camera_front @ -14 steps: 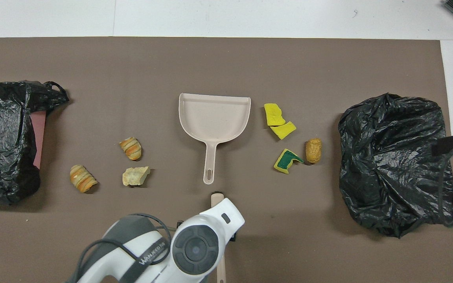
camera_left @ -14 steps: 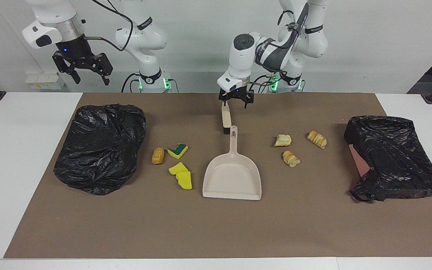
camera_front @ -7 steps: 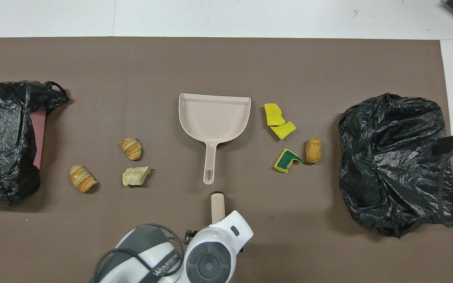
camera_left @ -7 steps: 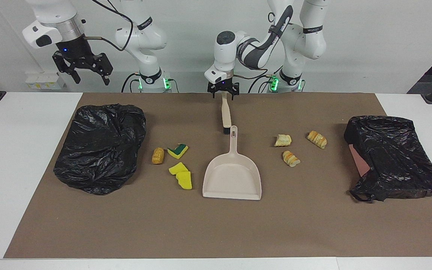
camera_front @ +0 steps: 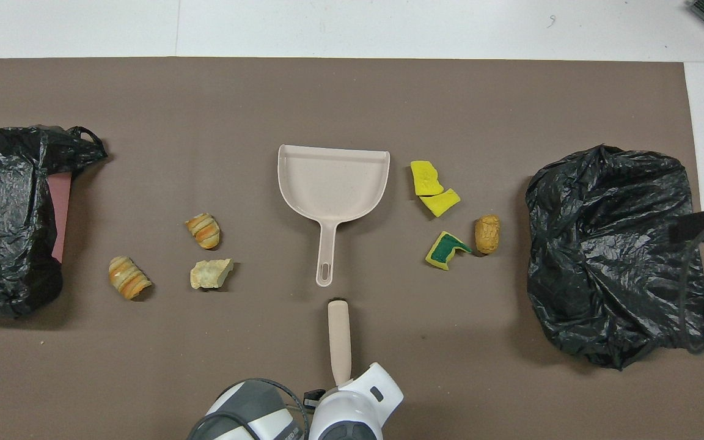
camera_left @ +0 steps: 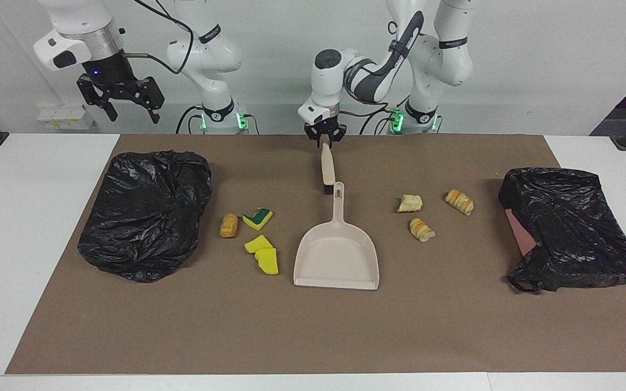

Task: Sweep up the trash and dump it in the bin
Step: 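Grasp the beige brush handle with the left gripper and lift it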

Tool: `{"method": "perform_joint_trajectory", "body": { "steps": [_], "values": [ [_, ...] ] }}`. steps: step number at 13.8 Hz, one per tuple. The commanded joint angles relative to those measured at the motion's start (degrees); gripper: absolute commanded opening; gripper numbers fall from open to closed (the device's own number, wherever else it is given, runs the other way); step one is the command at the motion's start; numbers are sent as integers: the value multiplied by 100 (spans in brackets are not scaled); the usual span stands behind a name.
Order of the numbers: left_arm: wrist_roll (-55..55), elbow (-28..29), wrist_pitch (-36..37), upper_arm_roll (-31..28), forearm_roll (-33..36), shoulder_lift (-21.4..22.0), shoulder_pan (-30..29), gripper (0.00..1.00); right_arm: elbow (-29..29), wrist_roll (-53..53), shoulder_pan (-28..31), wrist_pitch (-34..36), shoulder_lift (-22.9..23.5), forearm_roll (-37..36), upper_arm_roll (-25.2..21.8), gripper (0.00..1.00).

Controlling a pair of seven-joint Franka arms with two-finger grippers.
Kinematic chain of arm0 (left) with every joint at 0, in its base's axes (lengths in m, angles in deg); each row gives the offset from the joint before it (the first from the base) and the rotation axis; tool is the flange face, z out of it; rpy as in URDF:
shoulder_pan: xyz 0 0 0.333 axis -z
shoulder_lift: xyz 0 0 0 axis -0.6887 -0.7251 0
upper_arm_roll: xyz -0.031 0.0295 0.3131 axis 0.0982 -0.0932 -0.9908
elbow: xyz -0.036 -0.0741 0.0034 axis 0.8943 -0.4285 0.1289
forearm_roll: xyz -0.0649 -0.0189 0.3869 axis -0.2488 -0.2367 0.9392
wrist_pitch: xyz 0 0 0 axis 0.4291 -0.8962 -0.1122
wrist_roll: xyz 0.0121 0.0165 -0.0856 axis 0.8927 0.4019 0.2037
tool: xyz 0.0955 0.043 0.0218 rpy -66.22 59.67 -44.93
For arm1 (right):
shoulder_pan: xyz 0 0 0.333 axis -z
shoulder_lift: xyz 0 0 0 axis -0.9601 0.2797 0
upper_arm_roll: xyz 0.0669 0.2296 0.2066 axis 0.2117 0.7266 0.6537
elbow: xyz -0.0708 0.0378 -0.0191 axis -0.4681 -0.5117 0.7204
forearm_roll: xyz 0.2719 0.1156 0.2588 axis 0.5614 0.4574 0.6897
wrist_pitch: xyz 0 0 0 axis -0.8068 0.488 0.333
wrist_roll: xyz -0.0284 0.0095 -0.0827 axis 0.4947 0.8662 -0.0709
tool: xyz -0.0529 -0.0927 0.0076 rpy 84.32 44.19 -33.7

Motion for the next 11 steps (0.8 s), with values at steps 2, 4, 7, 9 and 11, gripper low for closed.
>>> {"method": "perform_joint_trajectory", "body": {
  "steps": [2, 4, 7, 9, 11],
  "values": [
    [-56, 13, 751, -97, -75, 447, -190, 0, 42, 176, 48, 28, -37, 45, 61, 100],
    [-82, -66, 1533, -140, -75, 623, -393, 0, 59, 176, 40, 89, -63, 54, 140, 100],
    [-100, -372, 2229, -149, -67, 843, -1270, 0, 244, 176, 40, -120, -134, 71, 193, 100],
    [-56, -662, 2415, -149, -5, 870, -1955, 0, 462, 115, -56, -261, -108, 106, 263, 100],
    [-74, -935, 2476, -140, 56, 861, -2580, 0, 595, 97, -145, -717, 6, 107, 281, 100]
  ]
}}
